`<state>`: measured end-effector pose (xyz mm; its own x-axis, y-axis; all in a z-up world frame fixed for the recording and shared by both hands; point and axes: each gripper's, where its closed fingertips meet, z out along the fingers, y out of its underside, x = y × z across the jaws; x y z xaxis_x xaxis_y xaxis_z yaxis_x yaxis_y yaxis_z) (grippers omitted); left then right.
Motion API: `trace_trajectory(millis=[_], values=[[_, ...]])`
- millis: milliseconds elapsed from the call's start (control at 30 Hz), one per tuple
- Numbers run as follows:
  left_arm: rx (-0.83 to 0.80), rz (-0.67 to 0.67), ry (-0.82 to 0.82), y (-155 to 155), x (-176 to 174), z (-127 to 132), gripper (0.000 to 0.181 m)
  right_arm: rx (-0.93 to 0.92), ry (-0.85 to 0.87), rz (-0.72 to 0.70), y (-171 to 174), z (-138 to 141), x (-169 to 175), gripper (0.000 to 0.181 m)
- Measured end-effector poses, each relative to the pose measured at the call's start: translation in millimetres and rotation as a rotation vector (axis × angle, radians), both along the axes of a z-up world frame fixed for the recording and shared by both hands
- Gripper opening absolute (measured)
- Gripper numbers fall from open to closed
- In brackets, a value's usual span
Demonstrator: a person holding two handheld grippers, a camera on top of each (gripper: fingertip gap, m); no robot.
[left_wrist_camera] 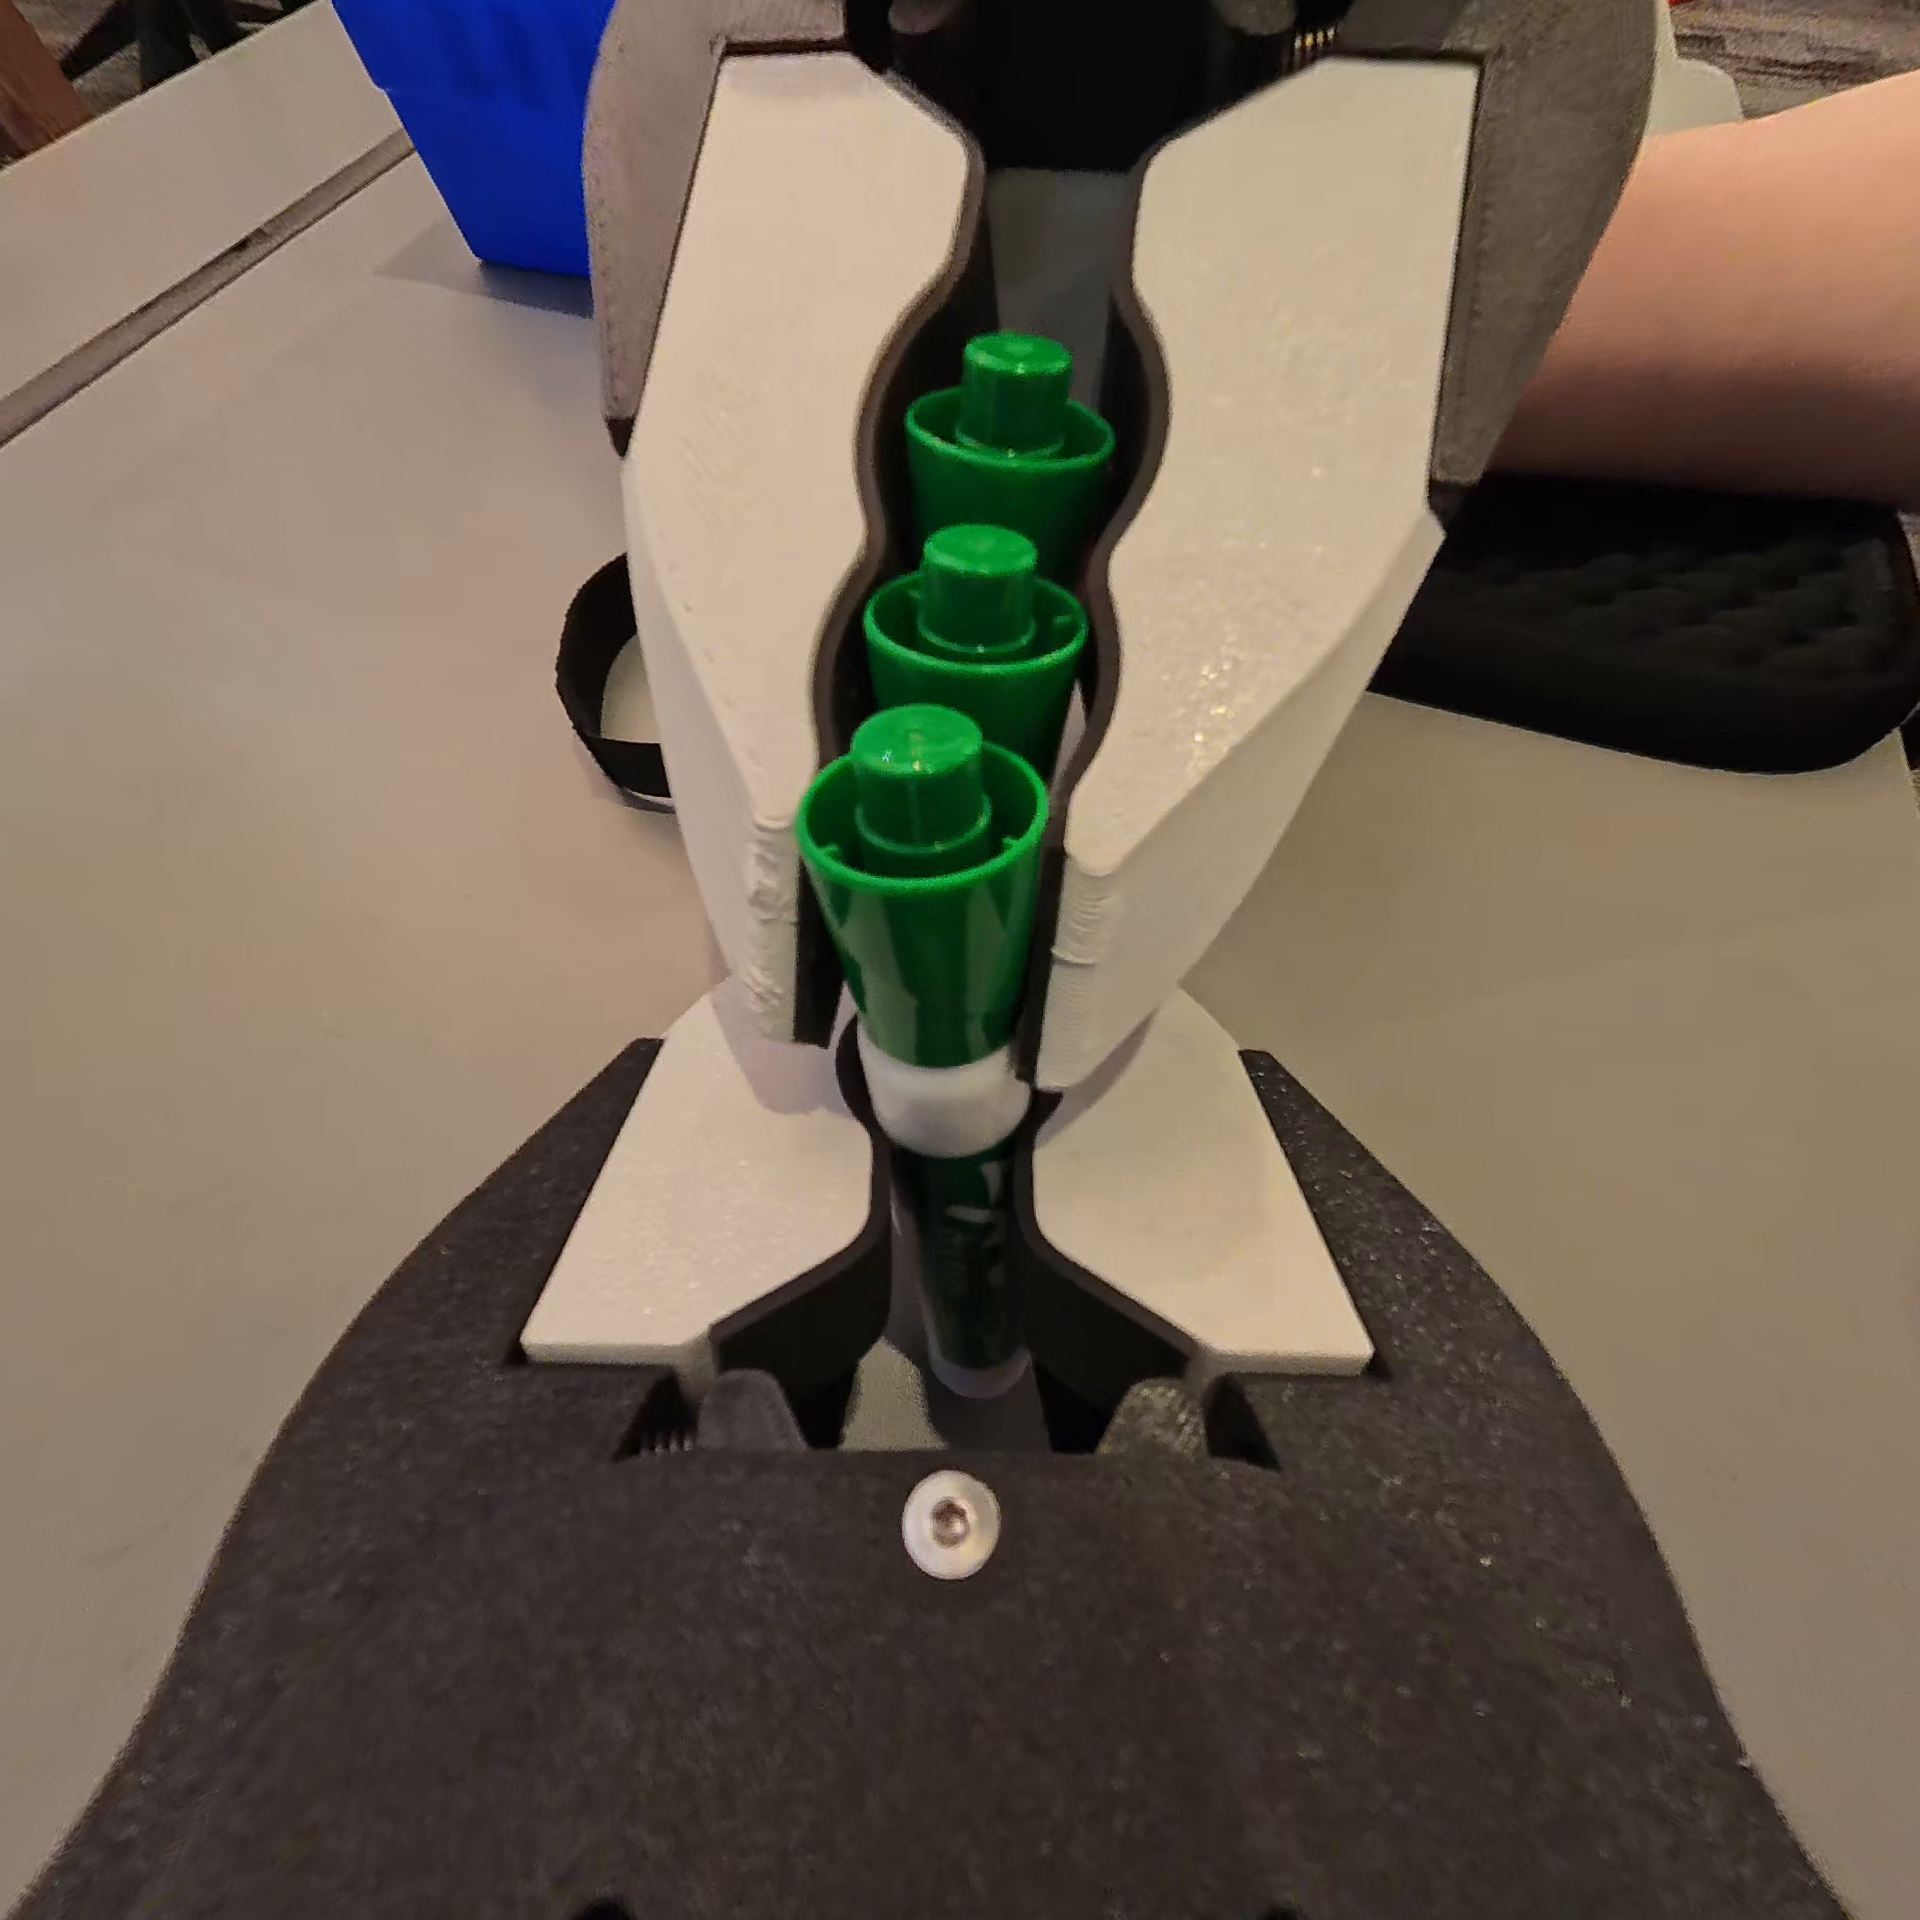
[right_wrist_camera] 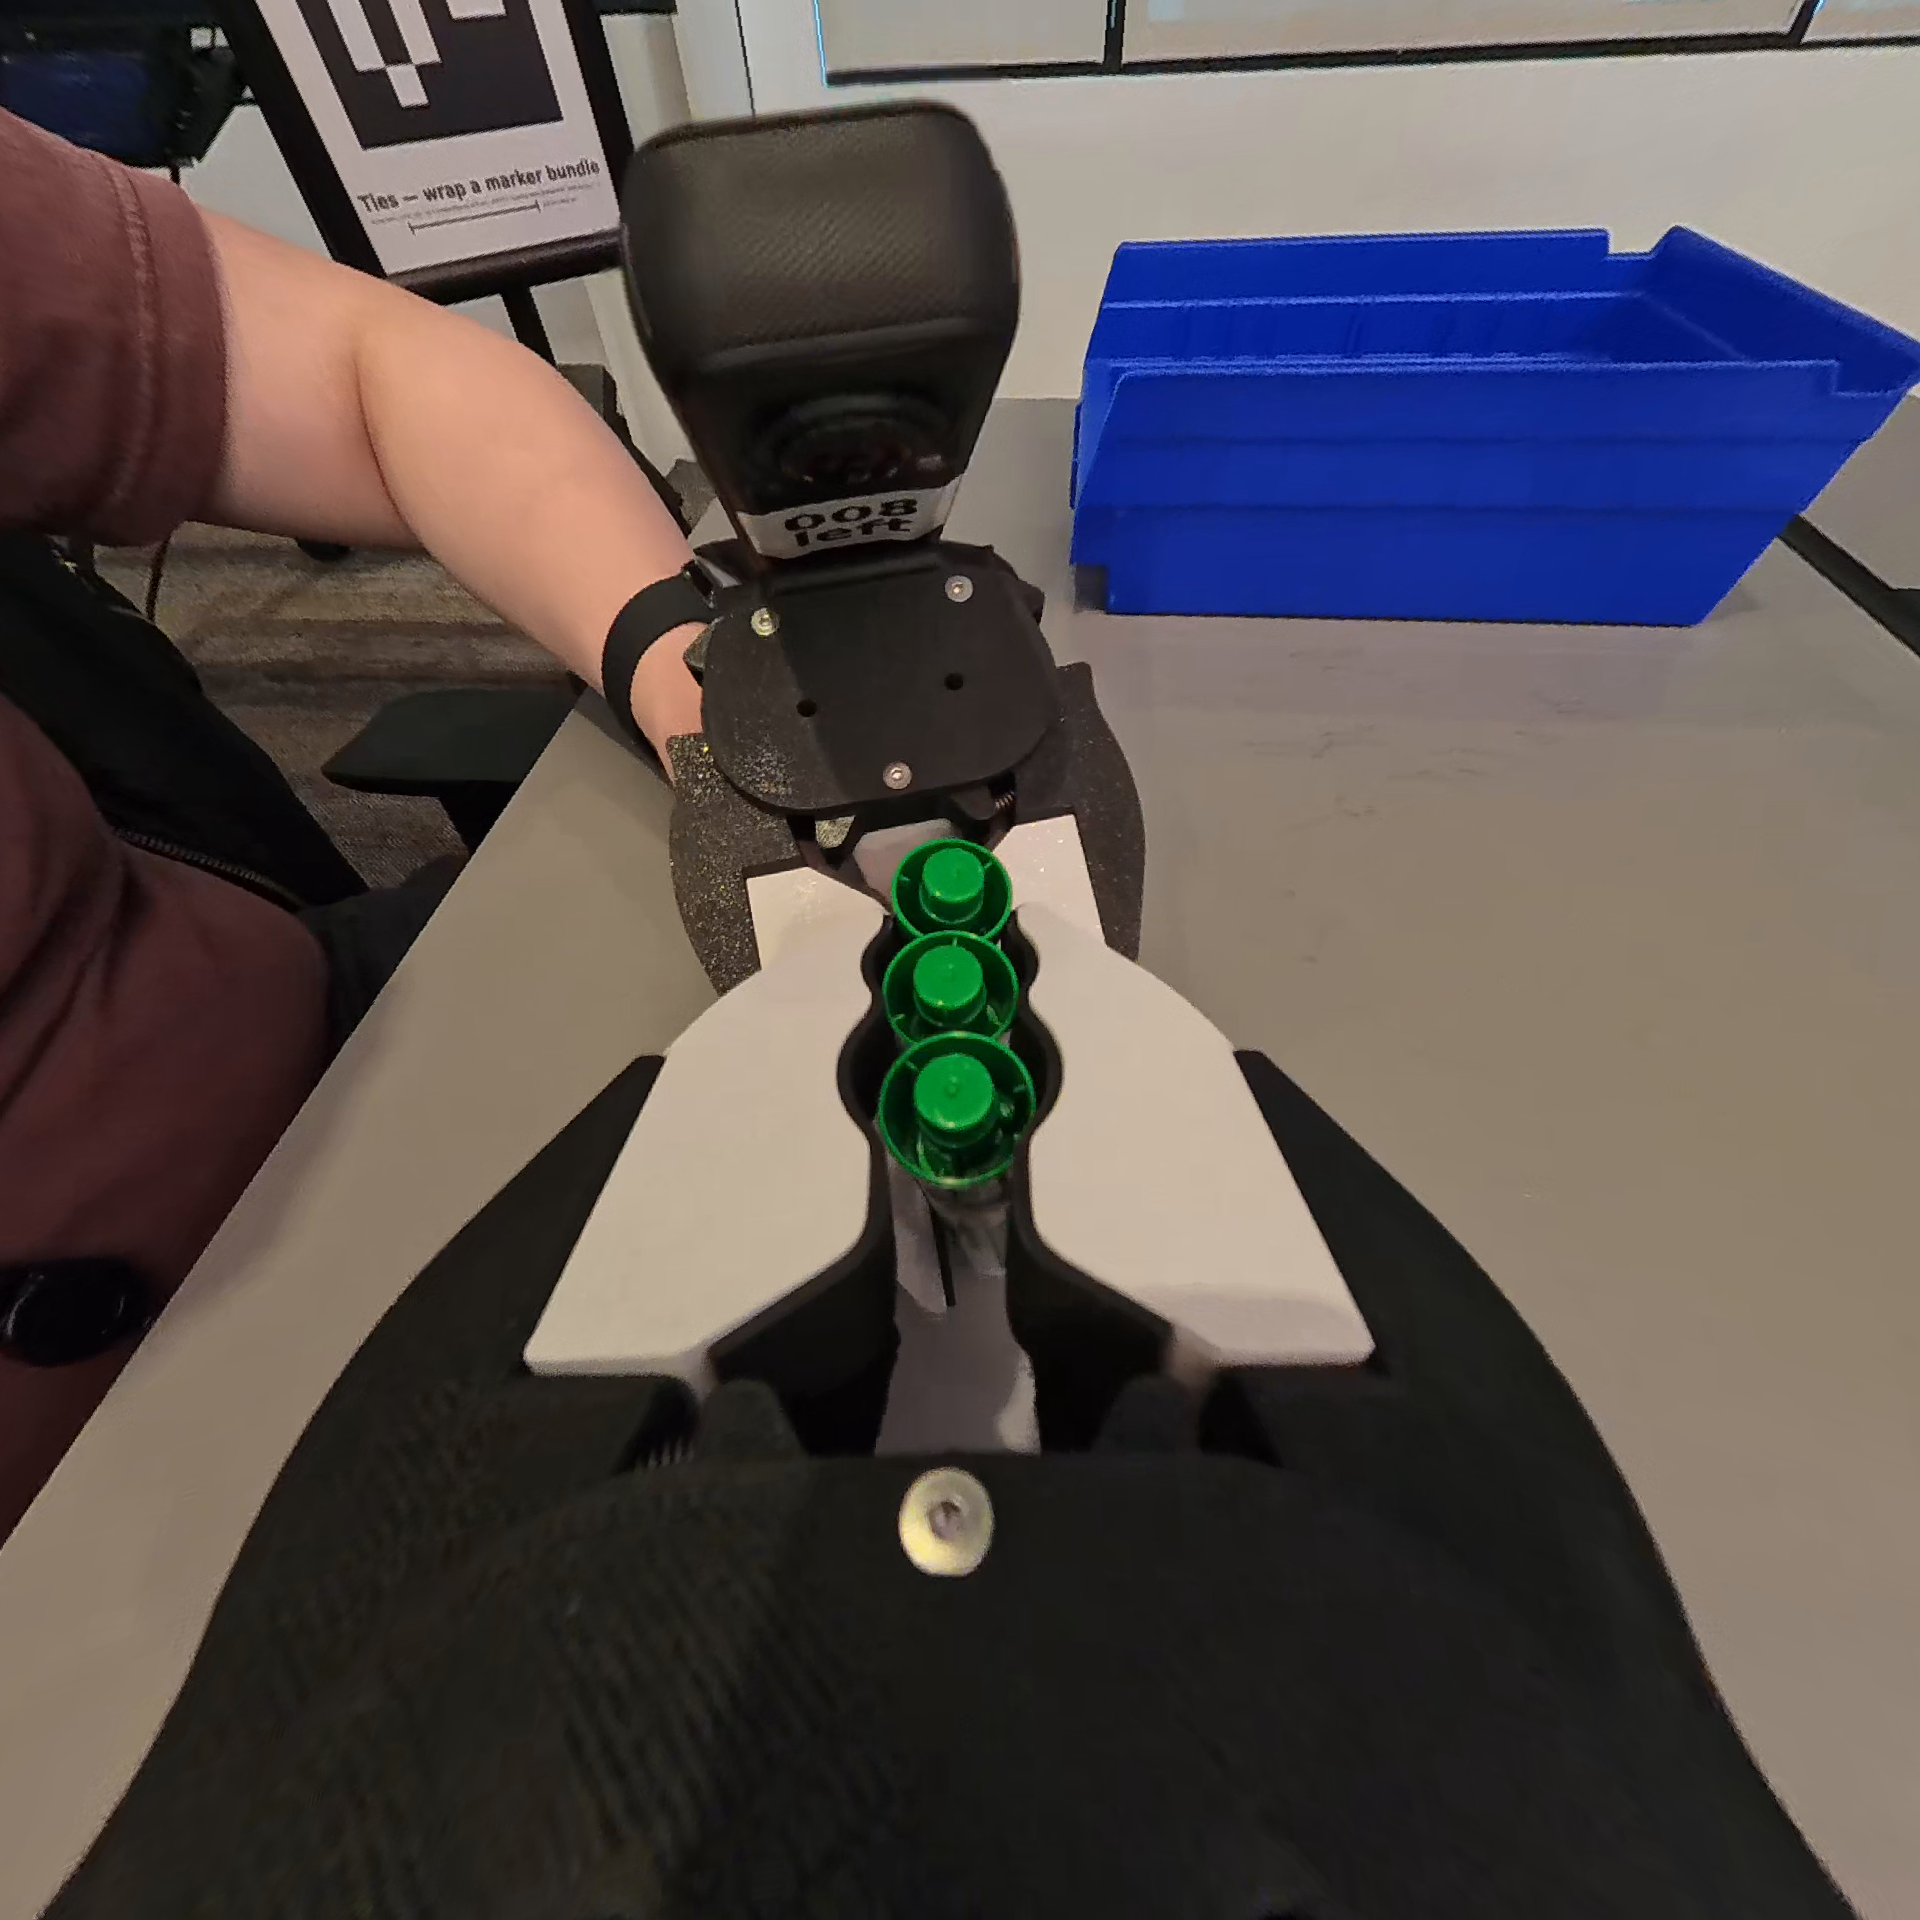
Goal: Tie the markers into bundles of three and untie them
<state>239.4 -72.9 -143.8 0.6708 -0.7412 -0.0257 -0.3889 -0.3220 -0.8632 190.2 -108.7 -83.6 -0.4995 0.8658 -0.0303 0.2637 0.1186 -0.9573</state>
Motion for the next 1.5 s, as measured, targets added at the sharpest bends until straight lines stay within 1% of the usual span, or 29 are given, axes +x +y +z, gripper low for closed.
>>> trace_trajectory(millis=[133, 467, 567, 633, 767, 867, 1000, 1100, 1167, 1267, 1333, 1433, 1500], values=[[-0.014, -0.011, -0.006, -1, 0, -1, 0.020, 0.036, 0.002, -0.016, 4, 2, 2, 0.019], [-0.028, -0.025, 0.000, -2, 2, -2, 0.020, 0.051, -0.017, -0.006, 5, 1, 5, 0.020], [-0.102, -0.044, -0.019, -5, 2, -5, 0.020, 0.033, -0.011, -0.010, 8, 0, 5, 0.020], [-0.158, -0.064, 0.001, -8, 2, -6, 0.020, 0.017, -0.009, -0.001, 9, 1, 6, 0.020], [-0.199, -0.083, 0.052, -8, -1, 1, 0.020, -0.029, 0.029, -0.004, 12, 10, 7, 0.019], [-0.337, -0.116, 0.073, -13, -2, 2, 0.020, -0.104, 0.031, -0.003, 17, 12, 9, 0.019], [-0.615, -0.133, 0.108, -21, -10, 3, 0.020, -0.352, -0.005, 0.001, 30, 11, 9, 0.019], [-0.762, -0.123, 0.137, -24, -18, 5, 0.020, -0.479, -0.011, 0.007, 39, 13, 10, 0.020], [-0.801, -0.119, 0.177, -25, -24, 5, 0.019, -0.508, 0.004, 0.005, 43, 16, 12, 0.020], [-0.810, -0.123, 0.212, -25, -26, 10, 0.020, -0.509, 0.015, 0.005, 44, 19, 13, 0.020], [-0.821, -0.137, 0.210, -25, -22, 14, 0.019, -0.531, 0.010, 0.019, 42, 20, 13, 0.020], [-0.900, -0.167, 0.217, -33, -19, 17, 0.020, -0.590, 0.001, 0.039, 42, 21, 14, 0.020], [-0.913, -0.163, 0.231, -32, -21, 18, 0.020, -0.620, -0.001, 0.040, 44, 21, 13, 0.020]])
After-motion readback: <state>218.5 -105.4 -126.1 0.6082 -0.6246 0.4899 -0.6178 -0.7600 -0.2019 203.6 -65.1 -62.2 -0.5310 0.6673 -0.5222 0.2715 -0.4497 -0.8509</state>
